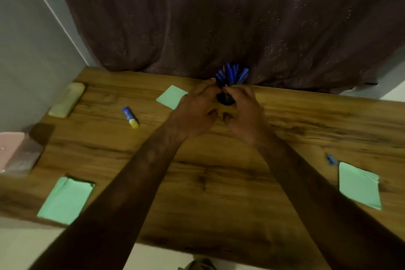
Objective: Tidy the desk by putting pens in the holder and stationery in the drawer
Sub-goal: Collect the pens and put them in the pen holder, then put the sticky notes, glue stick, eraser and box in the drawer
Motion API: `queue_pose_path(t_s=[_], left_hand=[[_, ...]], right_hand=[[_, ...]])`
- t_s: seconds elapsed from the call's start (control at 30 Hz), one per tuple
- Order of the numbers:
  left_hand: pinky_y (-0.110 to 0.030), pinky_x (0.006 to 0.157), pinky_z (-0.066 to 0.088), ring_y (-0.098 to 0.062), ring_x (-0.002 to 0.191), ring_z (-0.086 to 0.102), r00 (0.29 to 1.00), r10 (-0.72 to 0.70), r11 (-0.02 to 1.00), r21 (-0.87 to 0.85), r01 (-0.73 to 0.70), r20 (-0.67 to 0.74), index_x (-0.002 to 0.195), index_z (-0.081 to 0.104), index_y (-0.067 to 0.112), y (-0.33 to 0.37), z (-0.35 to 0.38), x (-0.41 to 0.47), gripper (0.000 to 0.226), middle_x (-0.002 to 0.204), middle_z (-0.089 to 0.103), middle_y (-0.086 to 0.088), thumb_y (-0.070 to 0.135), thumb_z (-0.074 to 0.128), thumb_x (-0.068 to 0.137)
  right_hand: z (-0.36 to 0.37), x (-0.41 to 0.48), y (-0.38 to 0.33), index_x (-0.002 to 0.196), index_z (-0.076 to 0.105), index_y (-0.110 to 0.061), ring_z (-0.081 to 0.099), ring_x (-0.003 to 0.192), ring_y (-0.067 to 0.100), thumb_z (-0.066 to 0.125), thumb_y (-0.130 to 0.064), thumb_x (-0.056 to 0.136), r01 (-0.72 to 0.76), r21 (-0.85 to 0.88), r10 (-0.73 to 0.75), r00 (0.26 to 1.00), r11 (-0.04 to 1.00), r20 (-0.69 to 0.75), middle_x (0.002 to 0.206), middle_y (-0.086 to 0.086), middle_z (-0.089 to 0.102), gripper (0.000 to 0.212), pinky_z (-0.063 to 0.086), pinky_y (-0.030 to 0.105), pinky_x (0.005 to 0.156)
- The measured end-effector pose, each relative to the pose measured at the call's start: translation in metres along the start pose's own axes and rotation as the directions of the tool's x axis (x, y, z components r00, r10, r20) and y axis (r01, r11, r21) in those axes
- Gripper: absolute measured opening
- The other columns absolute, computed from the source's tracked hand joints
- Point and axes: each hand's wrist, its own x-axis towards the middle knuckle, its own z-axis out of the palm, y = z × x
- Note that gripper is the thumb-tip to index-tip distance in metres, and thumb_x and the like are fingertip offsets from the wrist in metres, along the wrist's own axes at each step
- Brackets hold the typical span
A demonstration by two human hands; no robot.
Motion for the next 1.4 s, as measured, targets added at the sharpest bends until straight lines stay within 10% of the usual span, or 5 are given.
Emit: queue_pose_path(t_s=[0.77,1.0,1.4], left_hand=[[-0.004,0.097,0.029,-0.009,0.122,0.048,0.962,-0.268,0.962,-0.071,0.264,-0.057,0.124,0.058,0.009,0.036,-0.051,-0.276,0.037,0.13,0.056,-0.002,0.012,0.067,0.089],[-0.032,0.095,0.05,-0.013,0.113,0.056,0.95,-0.313,0.94,-0.137,0.312,0.01,0.121,0.062,0.019,-0.009,-0.062,-0.34,0.034,0.123,0.059,0.002,0.024,0.061,0.088],[-0.035,0.097,0.052,-0.013,0.112,0.058,0.841,-0.44,0.758,-0.371,0.536,0.315,0.114,0.056,0.026,-0.106,-0.056,-0.436,0.02,0.12,0.058,0.005,0.021,0.061,0.095]], right_hand=[[0.09,-0.205,-0.116,0.131,0.054,-0.033,0.06,0.097,0.004,0.068,-0.019,0.089,0.056,0.201,-0.1,0.971,0.978,0.215,0.124,-0.014,0.047,0.046,0.055,0.034,0.087],[0.156,-0.233,-0.152,0.124,0.058,-0.026,0.062,0.098,0.01,0.07,-0.022,0.088,-0.04,0.175,-0.006,0.967,0.984,0.257,0.117,-0.006,0.061,0.038,0.054,0.028,0.082],[0.271,-0.305,-0.207,0.117,0.058,-0.031,0.064,0.095,0.002,0.066,-0.011,0.091,-0.348,0.222,0.267,0.907,0.911,0.326,0.107,-0.014,0.065,0.034,0.052,0.016,0.079]])
